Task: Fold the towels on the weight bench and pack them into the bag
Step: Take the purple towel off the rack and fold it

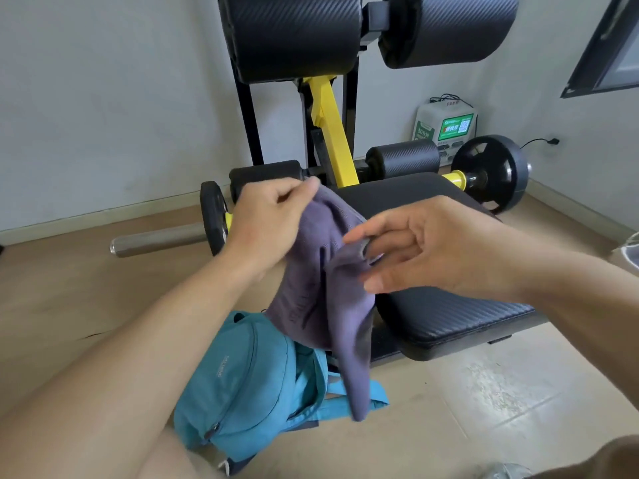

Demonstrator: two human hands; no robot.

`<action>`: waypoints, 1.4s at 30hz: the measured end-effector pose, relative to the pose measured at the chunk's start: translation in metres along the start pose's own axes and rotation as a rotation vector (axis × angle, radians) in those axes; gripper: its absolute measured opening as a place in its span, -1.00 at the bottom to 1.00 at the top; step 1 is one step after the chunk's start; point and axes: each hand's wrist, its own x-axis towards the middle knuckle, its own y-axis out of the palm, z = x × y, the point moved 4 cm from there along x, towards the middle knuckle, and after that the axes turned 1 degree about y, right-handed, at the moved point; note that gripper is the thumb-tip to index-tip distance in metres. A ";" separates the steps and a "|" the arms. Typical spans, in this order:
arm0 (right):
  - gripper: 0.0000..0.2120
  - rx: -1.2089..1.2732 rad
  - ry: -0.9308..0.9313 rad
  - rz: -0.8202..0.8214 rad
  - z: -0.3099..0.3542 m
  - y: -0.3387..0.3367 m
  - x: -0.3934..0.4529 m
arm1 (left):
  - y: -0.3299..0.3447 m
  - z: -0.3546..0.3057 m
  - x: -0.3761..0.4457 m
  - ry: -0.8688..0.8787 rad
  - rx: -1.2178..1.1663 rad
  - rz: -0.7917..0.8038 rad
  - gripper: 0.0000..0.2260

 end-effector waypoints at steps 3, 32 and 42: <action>-0.86 -0.189 -0.074 -0.282 0.001 -0.006 0.006 | 0.018 -0.018 -0.018 0.040 -0.024 0.193 -0.77; -0.86 -0.404 -0.081 -0.369 -0.024 -0.010 0.019 | 0.012 -0.013 -0.014 -0.089 -0.329 0.121 -0.77; -0.87 -0.446 -0.225 -0.536 -0.003 -0.018 0.014 | 0.003 -0.009 -0.007 0.043 0.051 -0.014 -0.62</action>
